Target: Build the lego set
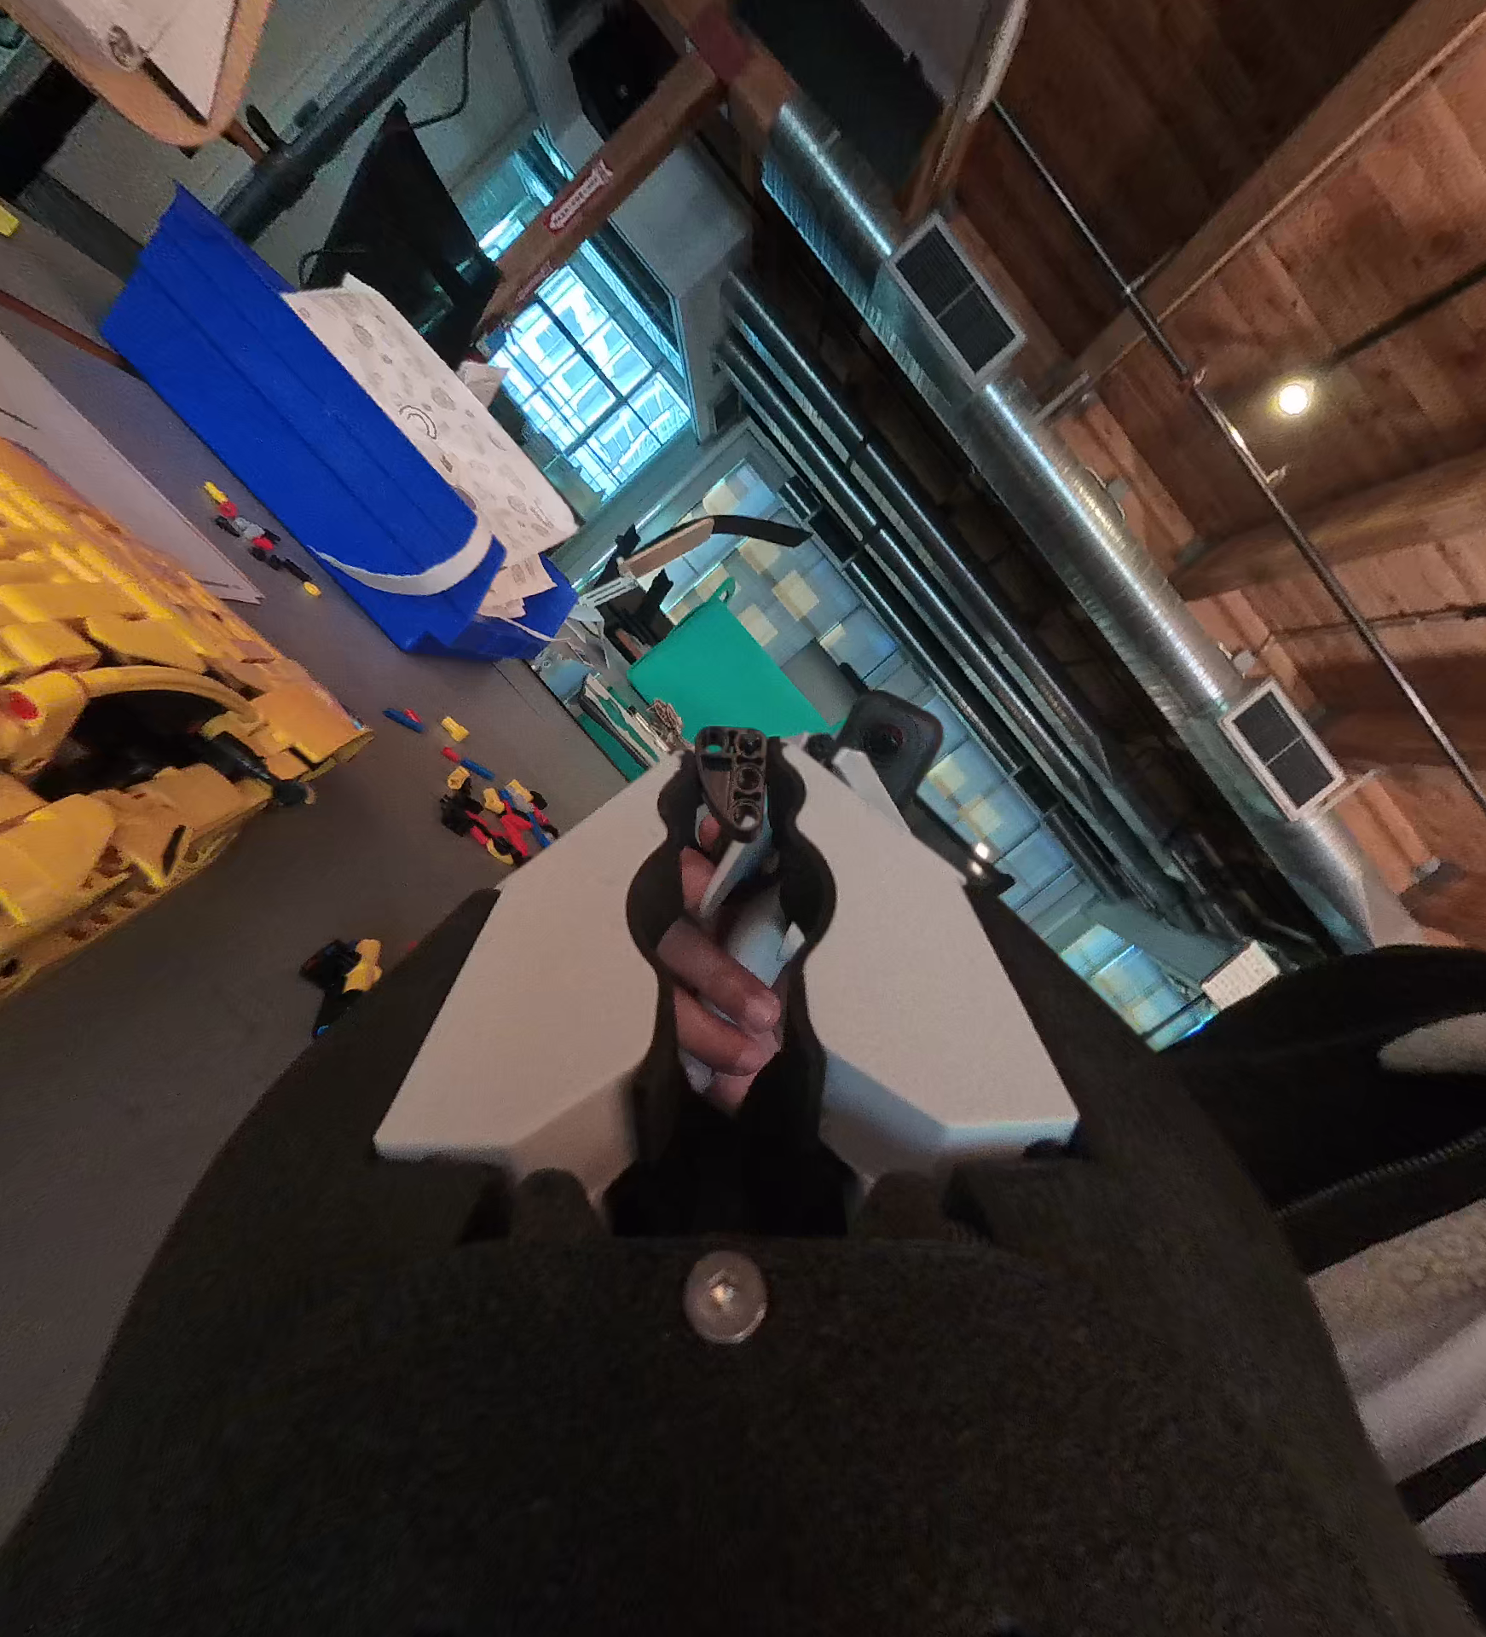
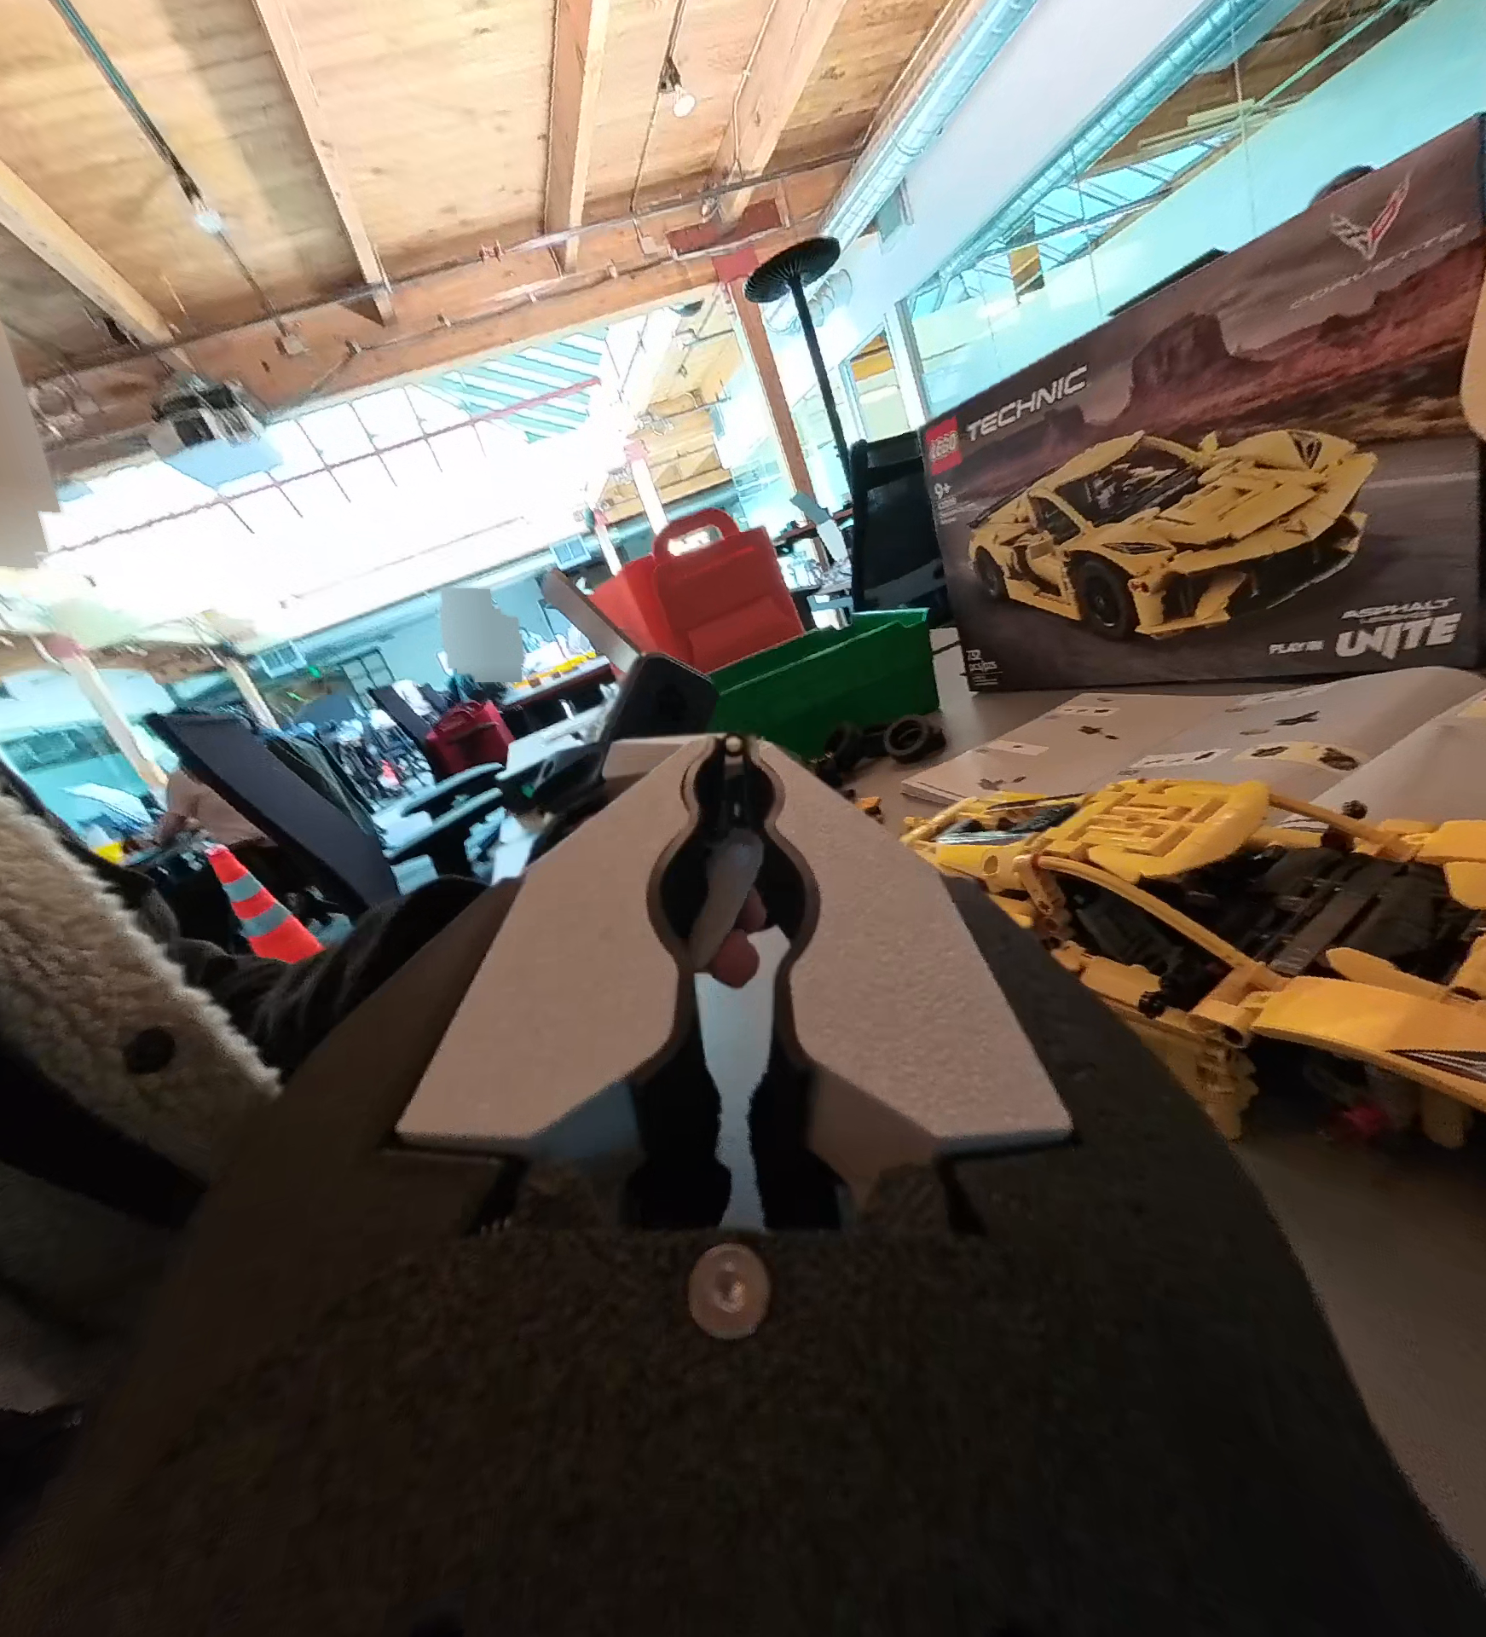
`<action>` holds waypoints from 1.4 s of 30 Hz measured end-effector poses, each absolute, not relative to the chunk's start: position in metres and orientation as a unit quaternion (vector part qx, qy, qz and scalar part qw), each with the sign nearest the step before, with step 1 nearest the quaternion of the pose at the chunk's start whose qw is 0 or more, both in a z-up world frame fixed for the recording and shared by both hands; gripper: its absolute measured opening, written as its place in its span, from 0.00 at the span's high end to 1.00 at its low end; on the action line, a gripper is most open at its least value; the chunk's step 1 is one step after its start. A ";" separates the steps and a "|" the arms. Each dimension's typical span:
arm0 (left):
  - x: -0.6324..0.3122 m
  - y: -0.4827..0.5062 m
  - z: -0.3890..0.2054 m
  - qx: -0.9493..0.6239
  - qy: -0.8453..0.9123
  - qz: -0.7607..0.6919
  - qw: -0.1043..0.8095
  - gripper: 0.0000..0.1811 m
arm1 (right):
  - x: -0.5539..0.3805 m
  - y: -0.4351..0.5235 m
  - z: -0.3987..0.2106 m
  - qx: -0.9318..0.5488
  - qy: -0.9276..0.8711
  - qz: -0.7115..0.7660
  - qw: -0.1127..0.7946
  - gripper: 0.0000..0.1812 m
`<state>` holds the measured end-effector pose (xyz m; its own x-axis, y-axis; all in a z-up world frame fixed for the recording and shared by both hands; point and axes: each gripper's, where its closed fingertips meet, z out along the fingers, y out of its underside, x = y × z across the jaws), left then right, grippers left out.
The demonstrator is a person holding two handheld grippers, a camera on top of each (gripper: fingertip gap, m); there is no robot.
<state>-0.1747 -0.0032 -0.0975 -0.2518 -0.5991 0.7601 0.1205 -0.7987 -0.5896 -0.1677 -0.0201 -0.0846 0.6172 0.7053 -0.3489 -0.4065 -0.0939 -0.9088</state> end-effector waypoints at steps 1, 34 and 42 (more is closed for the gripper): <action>-0.175 -0.002 -0.098 -0.564 0.205 -0.765 0.232 0.92 | -0.169 -0.020 -0.086 -0.613 -0.132 0.407 0.664 0.99; -0.174 0.001 -0.101 -0.595 0.245 -0.688 0.336 0.92 | -0.173 -0.009 -0.100 -0.614 -0.039 0.509 0.602 0.99; -0.174 0.002 -0.104 -0.599 0.259 -0.678 0.338 0.92 | -0.174 -0.009 -0.102 -0.615 -0.038 0.529 0.583 0.98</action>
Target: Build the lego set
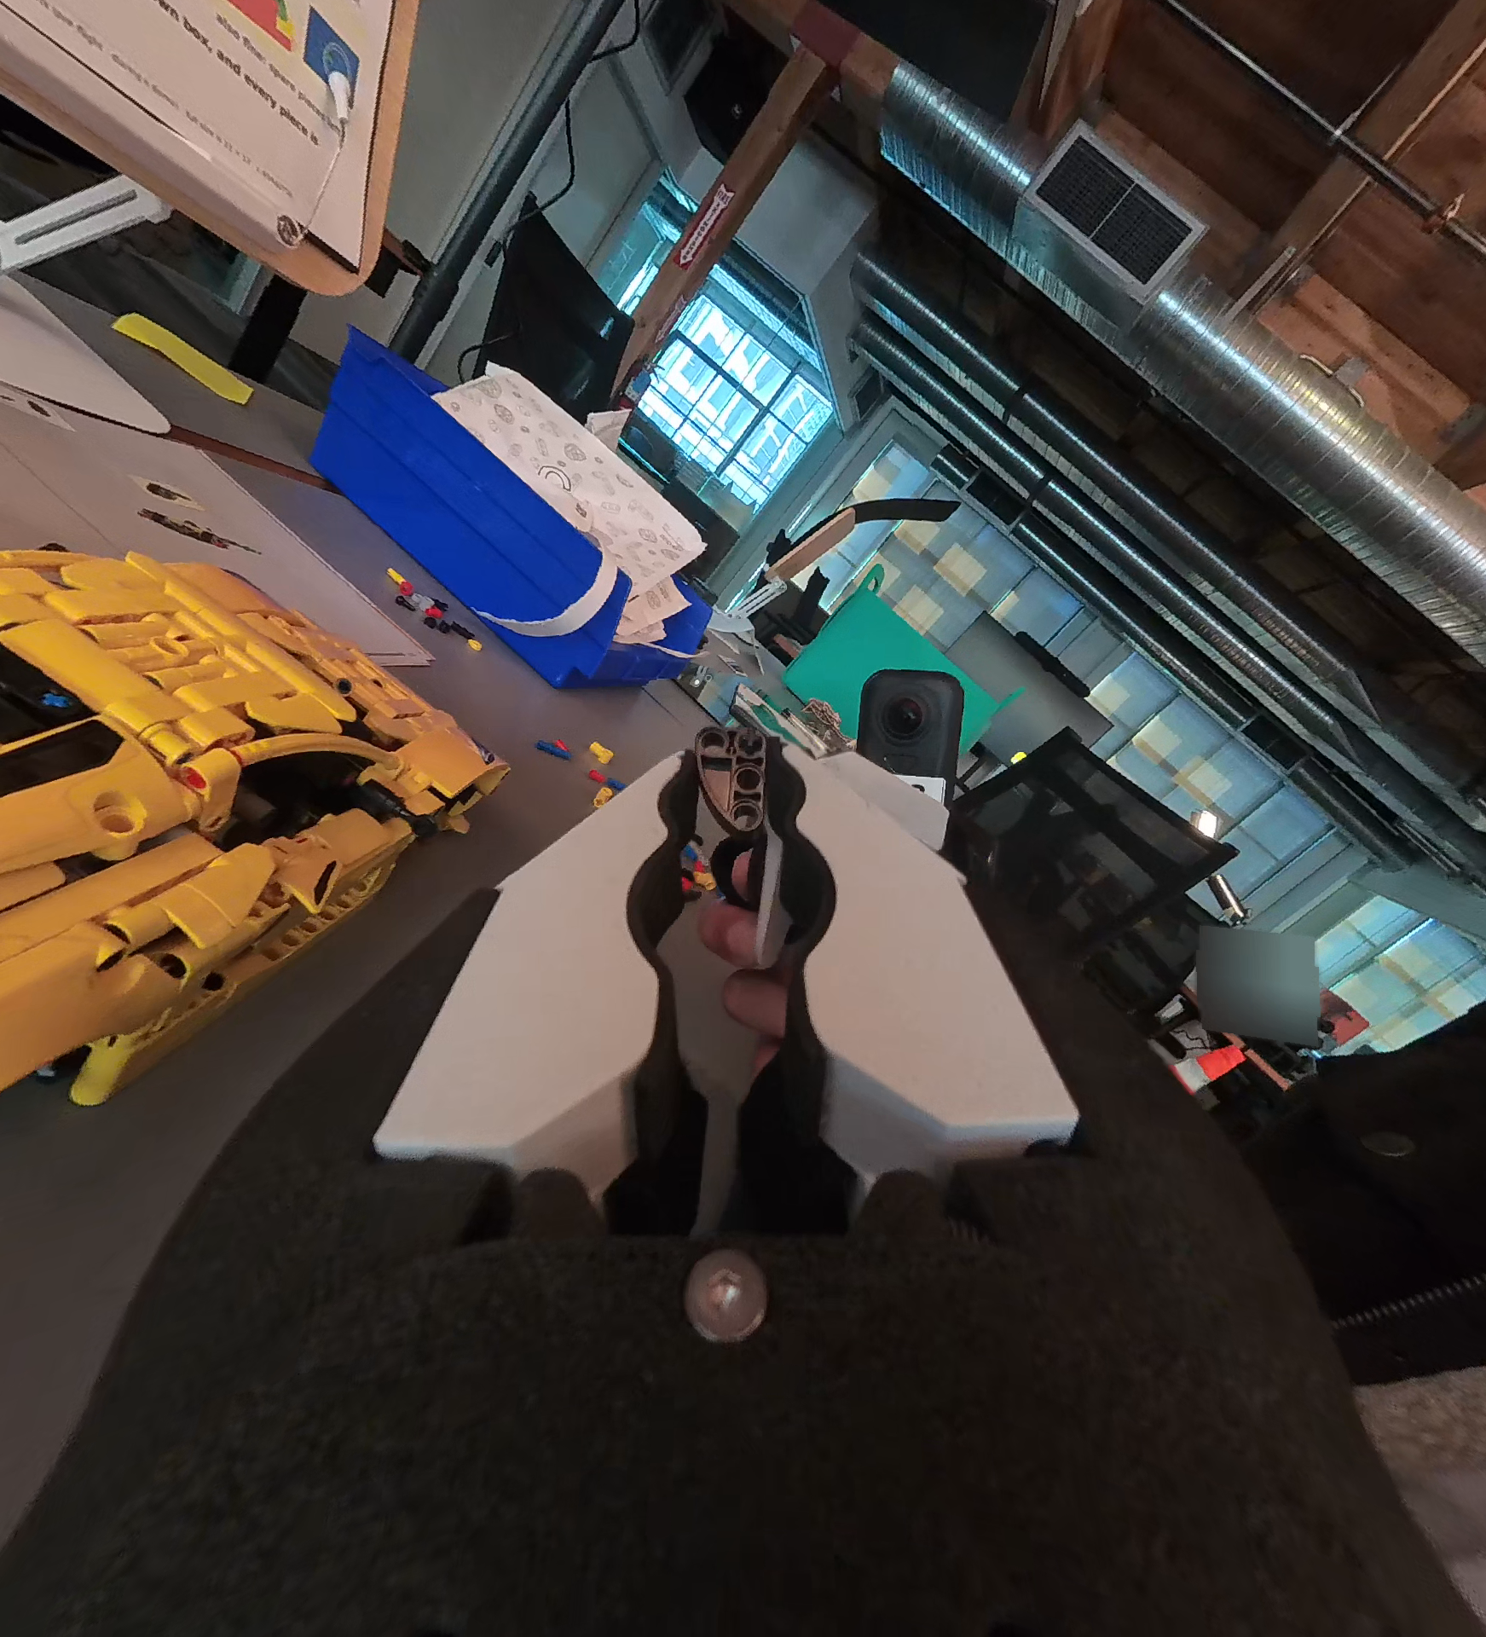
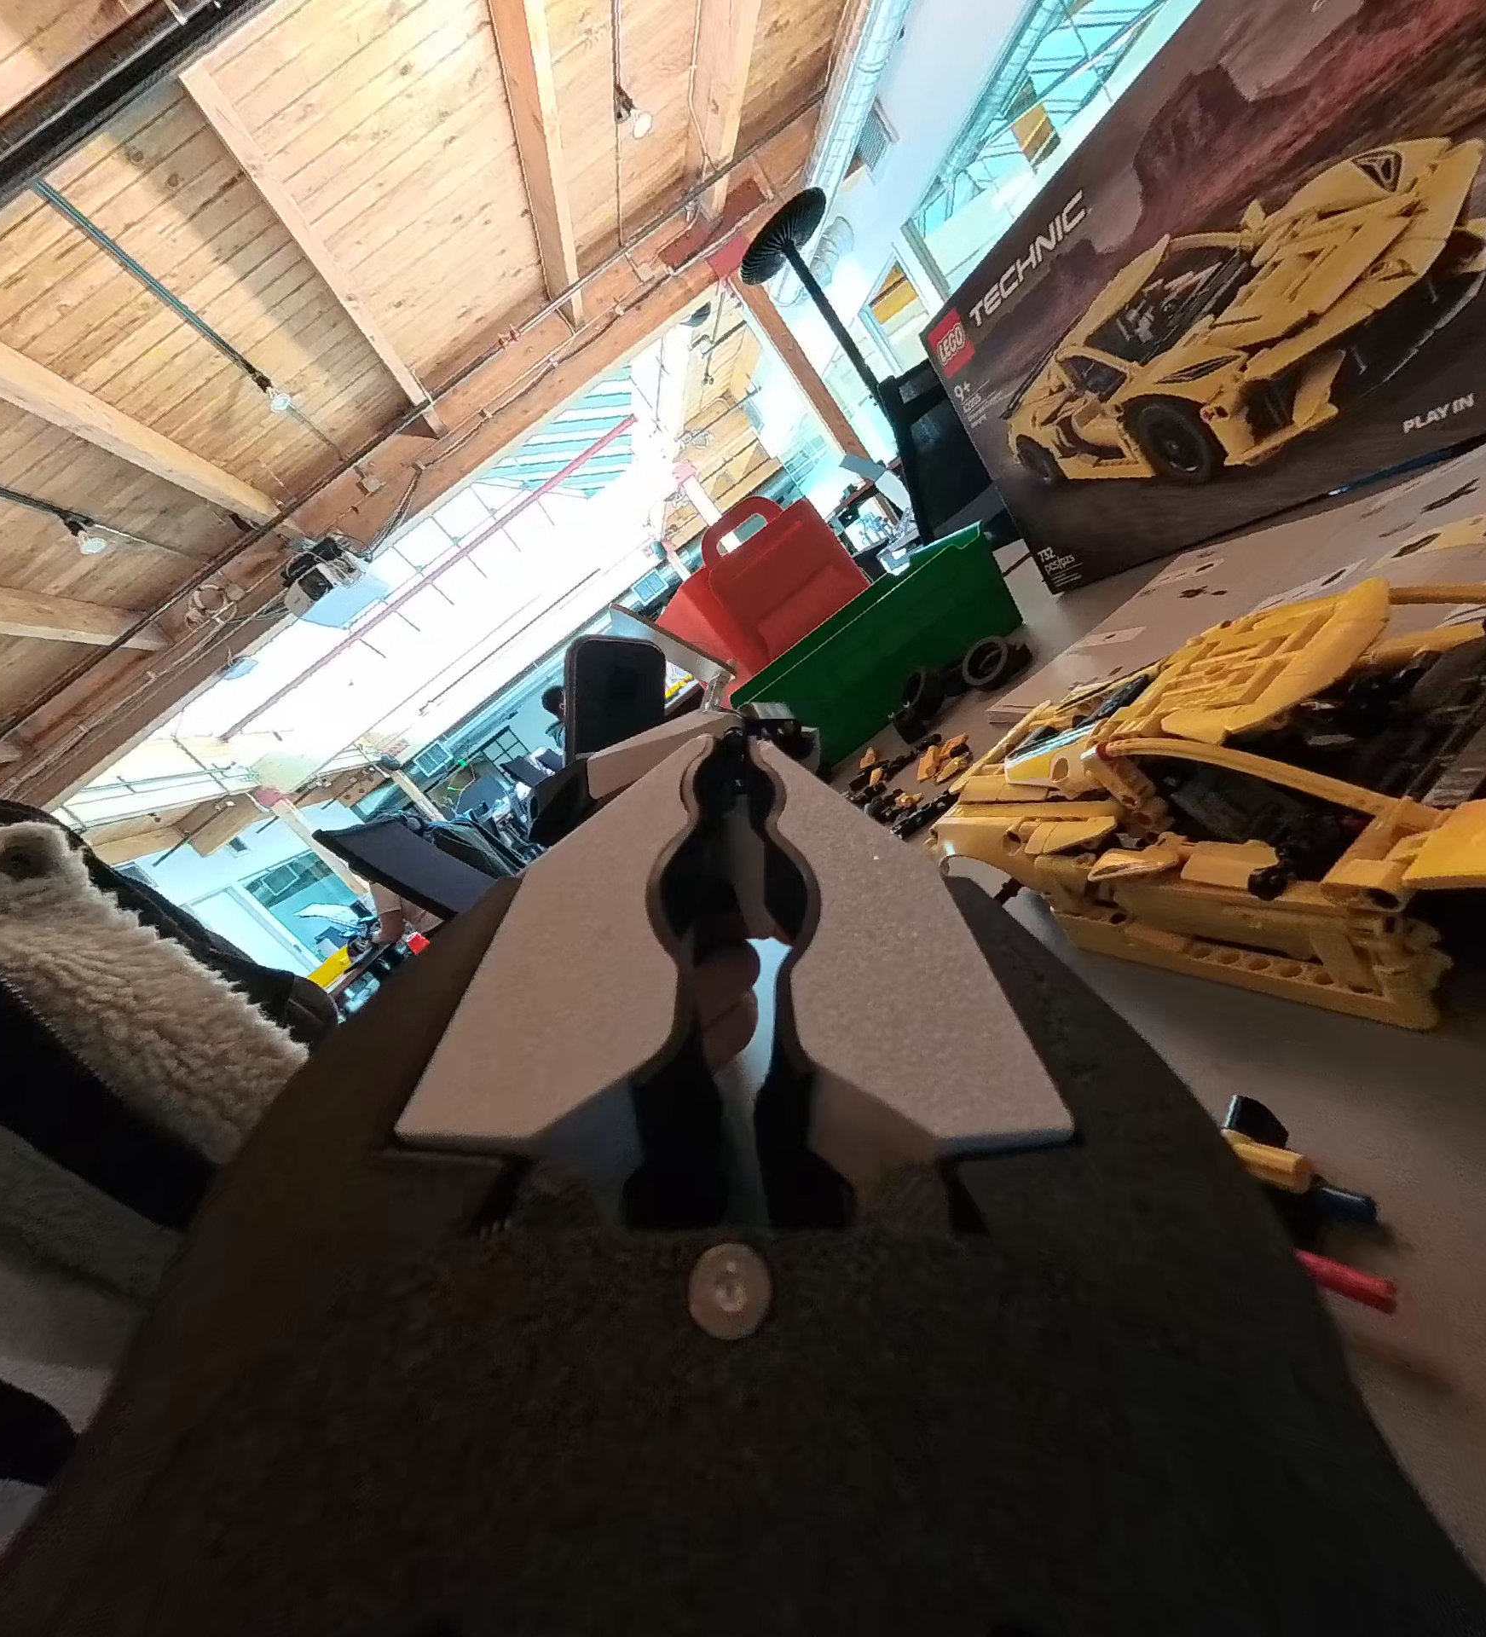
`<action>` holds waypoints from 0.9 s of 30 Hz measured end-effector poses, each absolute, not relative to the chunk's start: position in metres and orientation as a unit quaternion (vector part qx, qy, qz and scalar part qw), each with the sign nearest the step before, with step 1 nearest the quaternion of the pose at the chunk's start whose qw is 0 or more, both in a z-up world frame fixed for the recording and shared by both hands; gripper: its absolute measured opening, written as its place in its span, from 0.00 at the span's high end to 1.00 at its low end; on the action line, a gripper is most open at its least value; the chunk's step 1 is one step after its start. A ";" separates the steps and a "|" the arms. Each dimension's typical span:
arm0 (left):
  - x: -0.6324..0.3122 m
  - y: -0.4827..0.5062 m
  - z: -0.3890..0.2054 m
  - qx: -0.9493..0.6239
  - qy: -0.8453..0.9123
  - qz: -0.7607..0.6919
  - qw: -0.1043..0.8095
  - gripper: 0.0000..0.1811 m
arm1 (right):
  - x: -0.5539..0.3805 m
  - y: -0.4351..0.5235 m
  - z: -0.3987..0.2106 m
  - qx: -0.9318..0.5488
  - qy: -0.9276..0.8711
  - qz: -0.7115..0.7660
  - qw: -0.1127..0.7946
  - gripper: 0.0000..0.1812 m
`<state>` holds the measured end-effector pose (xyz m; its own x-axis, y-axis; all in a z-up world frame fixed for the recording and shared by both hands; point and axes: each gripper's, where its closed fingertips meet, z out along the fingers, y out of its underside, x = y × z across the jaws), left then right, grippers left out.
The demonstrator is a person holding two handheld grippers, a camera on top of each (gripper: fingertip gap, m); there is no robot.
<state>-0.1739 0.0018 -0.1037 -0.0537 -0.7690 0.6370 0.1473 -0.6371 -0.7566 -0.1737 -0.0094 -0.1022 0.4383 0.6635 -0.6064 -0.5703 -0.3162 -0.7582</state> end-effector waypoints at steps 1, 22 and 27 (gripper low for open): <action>-0.174 0.002 -0.104 -0.599 0.262 -0.675 0.340 0.92 | -0.174 -0.009 -0.102 -0.615 -0.038 0.529 0.583 0.98; -0.177 0.006 -0.106 -0.606 0.268 -0.661 0.352 0.92 | -0.176 -0.008 -0.109 -0.632 -0.042 0.525 0.569 1.00; -0.200 0.032 -0.109 -0.625 0.231 -0.656 0.354 0.92 | -0.153 -0.013 -0.122 -0.704 -0.130 0.396 0.575 1.00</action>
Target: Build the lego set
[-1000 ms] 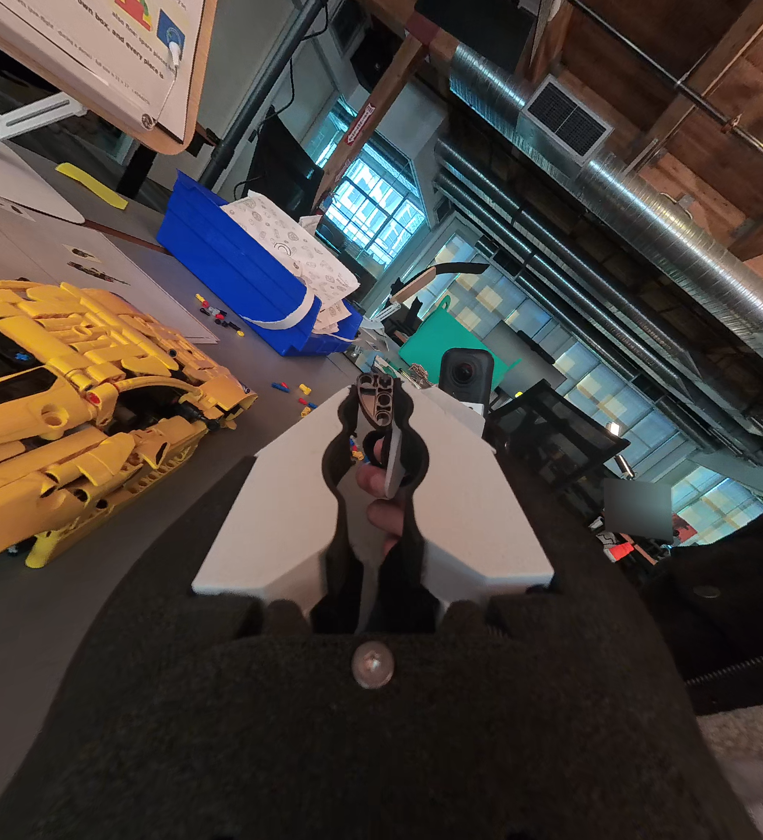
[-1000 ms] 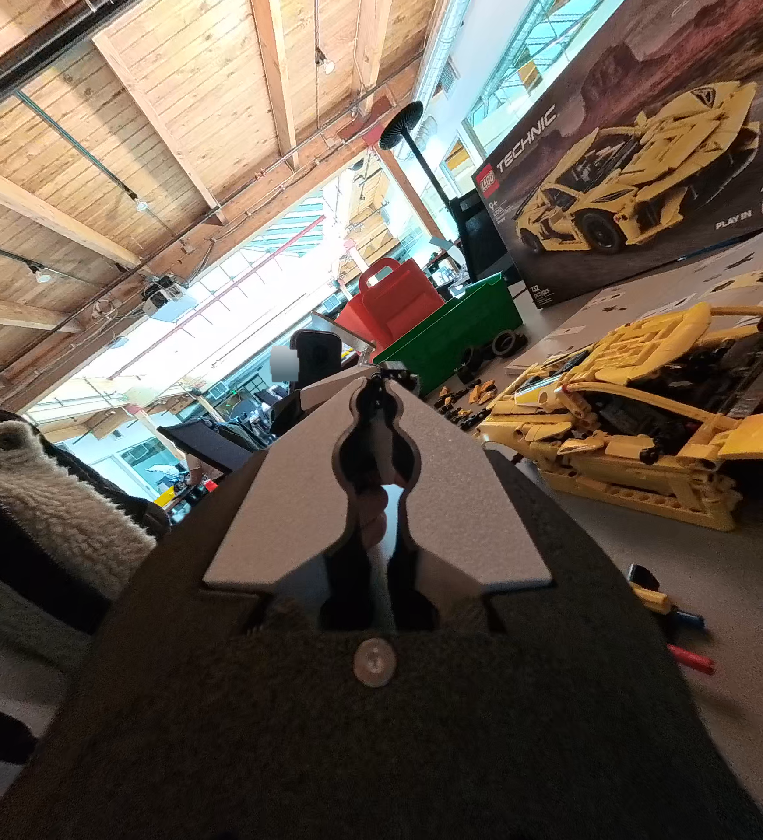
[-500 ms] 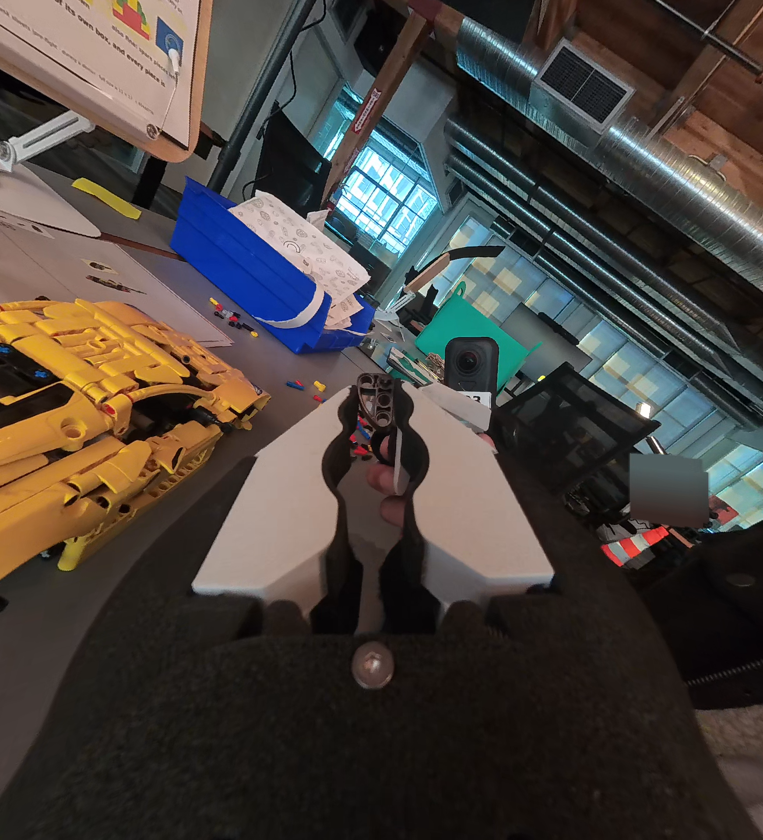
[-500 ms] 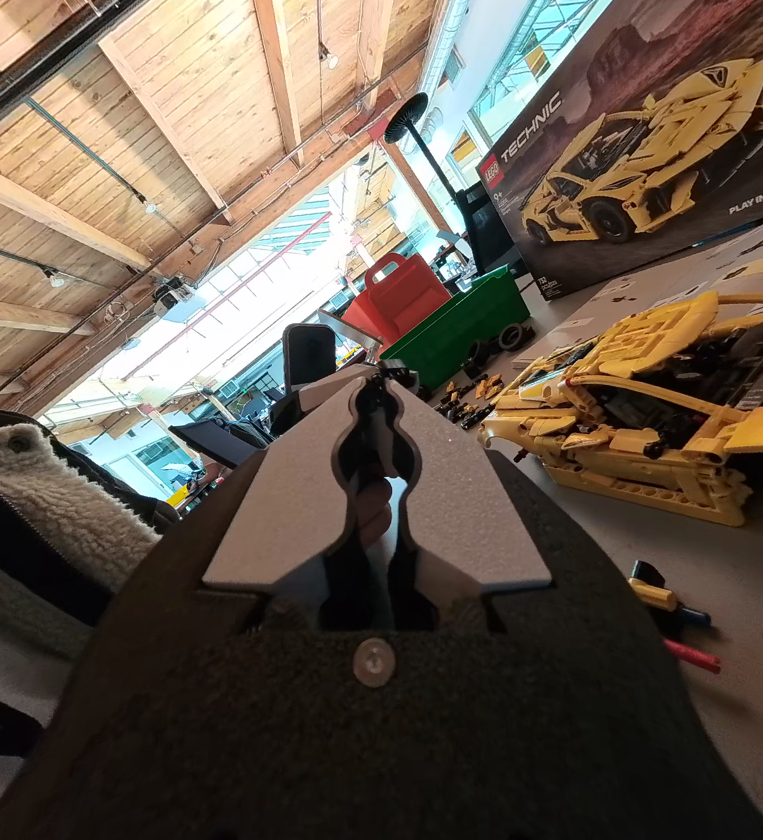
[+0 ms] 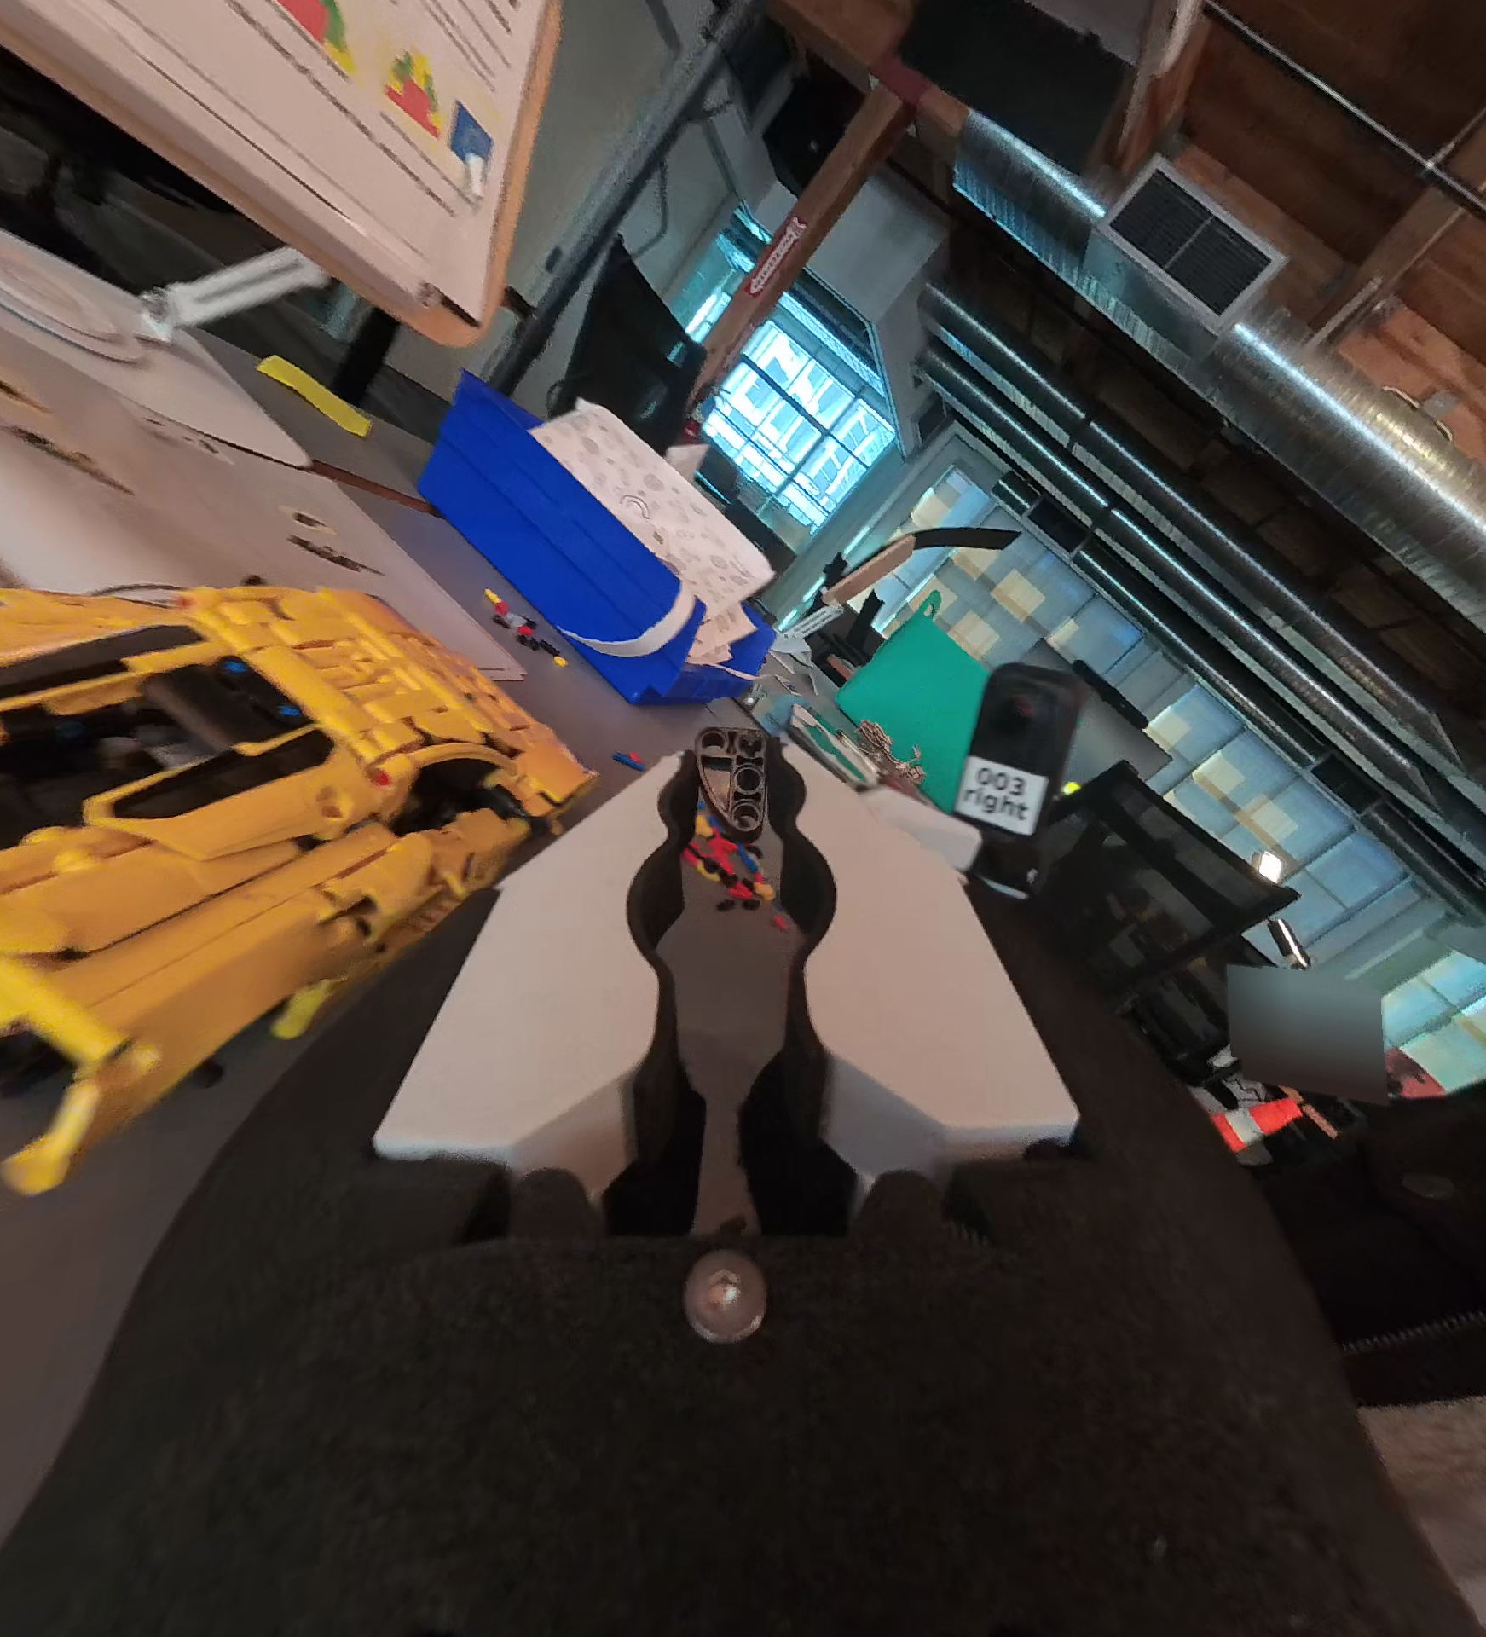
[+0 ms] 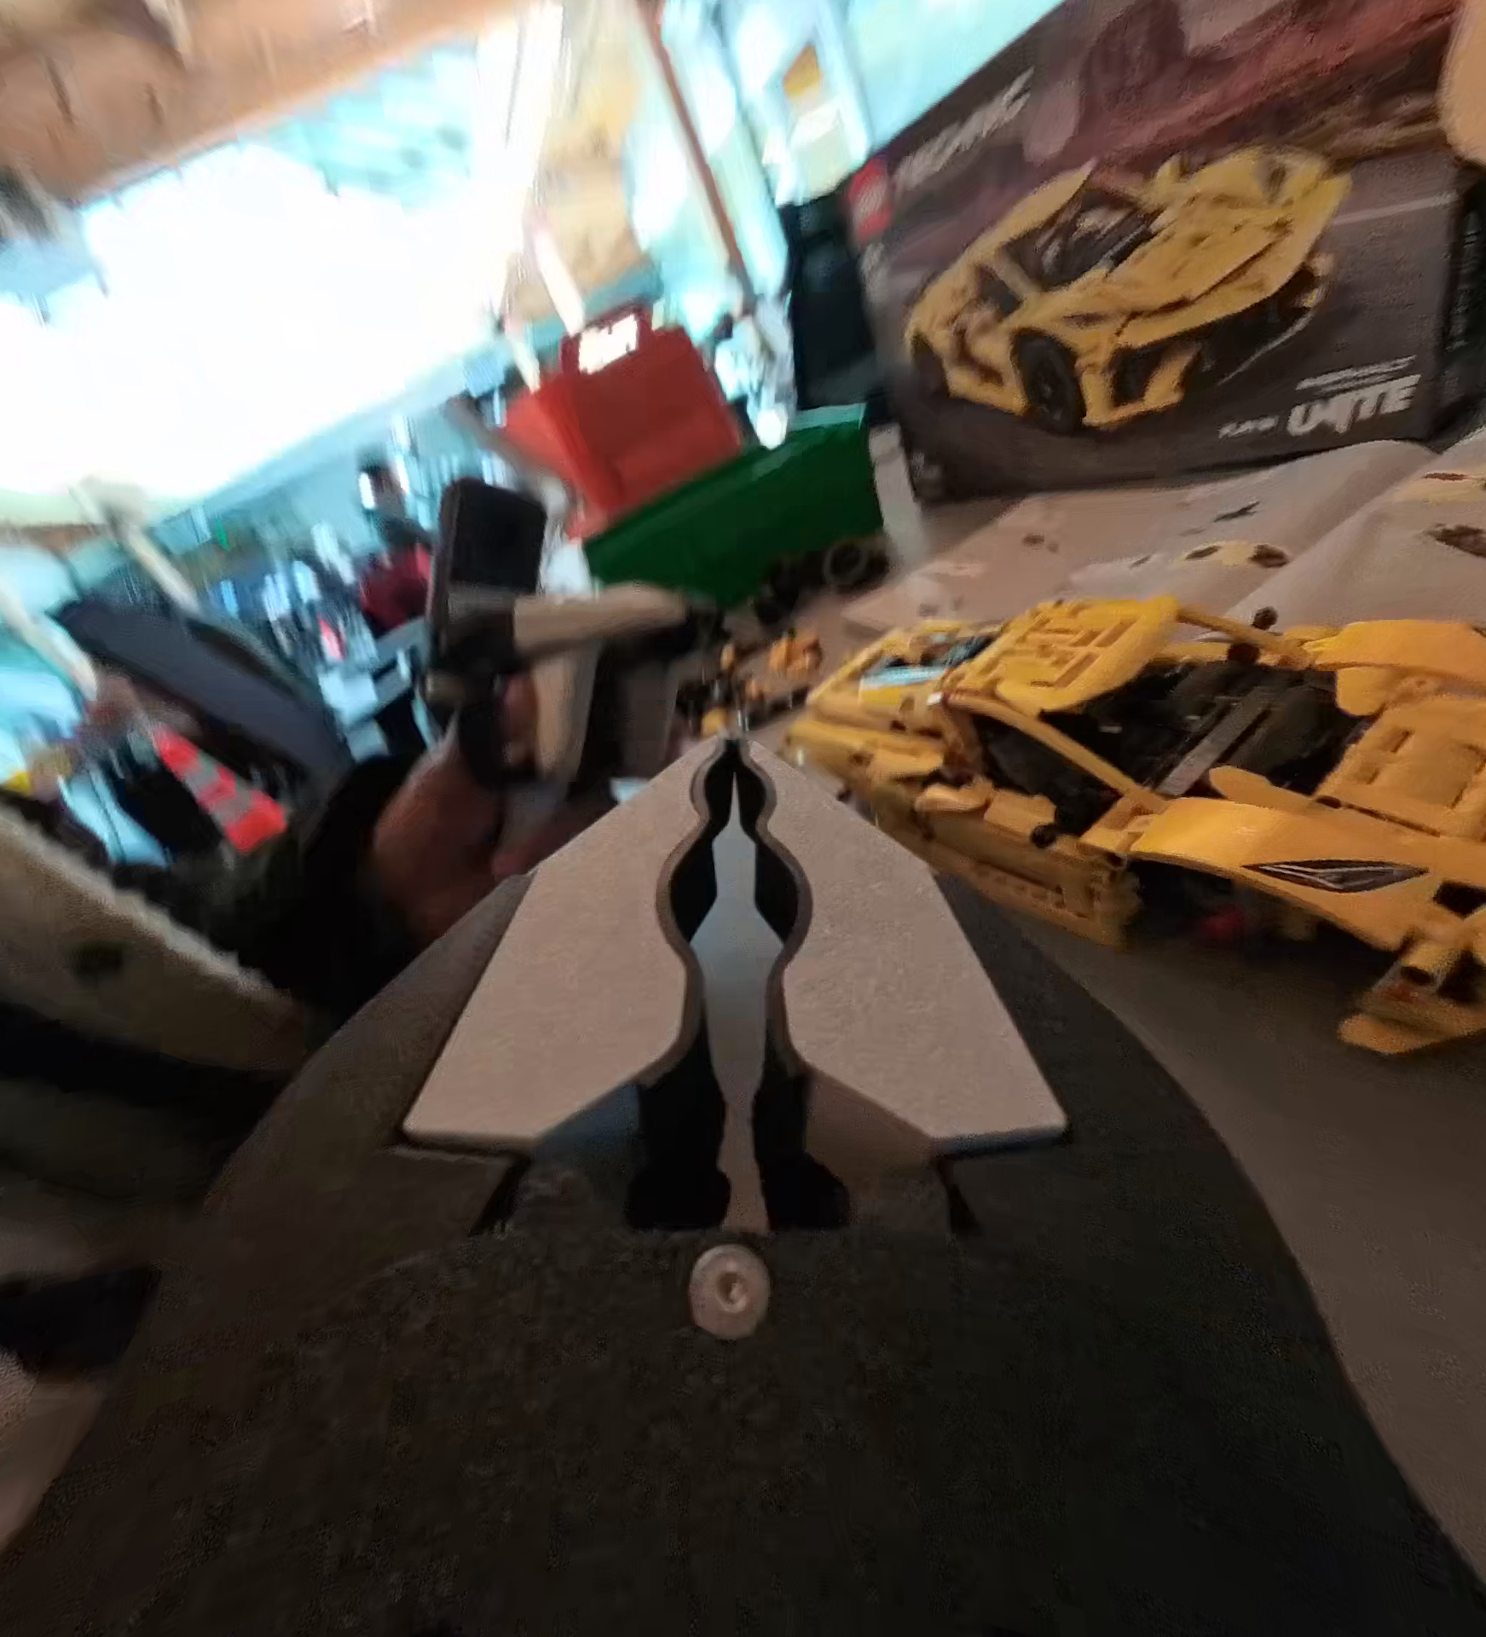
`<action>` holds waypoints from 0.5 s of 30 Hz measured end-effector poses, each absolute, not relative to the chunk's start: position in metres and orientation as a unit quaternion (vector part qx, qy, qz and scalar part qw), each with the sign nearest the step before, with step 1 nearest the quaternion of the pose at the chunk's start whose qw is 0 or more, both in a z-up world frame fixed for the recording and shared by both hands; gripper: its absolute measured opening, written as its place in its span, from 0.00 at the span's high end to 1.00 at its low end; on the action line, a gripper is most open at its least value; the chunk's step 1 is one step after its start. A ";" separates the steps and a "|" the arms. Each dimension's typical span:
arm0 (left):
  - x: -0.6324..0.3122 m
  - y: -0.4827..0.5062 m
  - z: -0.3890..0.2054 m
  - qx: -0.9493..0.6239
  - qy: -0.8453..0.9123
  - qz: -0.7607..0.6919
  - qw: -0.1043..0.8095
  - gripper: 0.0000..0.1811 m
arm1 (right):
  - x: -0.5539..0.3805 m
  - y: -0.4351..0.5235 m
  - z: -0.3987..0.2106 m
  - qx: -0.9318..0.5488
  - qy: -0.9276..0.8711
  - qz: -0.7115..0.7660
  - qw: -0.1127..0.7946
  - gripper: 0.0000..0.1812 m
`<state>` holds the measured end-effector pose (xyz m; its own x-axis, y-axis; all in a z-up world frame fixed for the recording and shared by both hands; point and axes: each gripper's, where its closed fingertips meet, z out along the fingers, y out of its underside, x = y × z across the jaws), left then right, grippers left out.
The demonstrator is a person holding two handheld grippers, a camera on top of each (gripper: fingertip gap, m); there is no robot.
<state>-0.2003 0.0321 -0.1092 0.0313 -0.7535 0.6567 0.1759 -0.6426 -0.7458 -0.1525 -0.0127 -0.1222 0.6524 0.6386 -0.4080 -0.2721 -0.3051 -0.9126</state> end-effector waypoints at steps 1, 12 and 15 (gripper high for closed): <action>-0.207 0.038 -0.110 -0.629 0.230 -0.651 0.357 0.92 | -0.160 -0.020 -0.128 -0.716 -0.182 0.384 0.554 1.00; -0.245 0.048 -0.123 -0.638 0.262 -0.641 0.336 0.92 | -0.187 -0.066 -0.211 -0.706 -0.535 0.303 0.350 0.93; -0.242 0.045 -0.126 -0.640 0.270 -0.639 0.329 0.92 | -0.189 -0.064 -0.228 -0.734 -0.529 0.301 0.300 0.89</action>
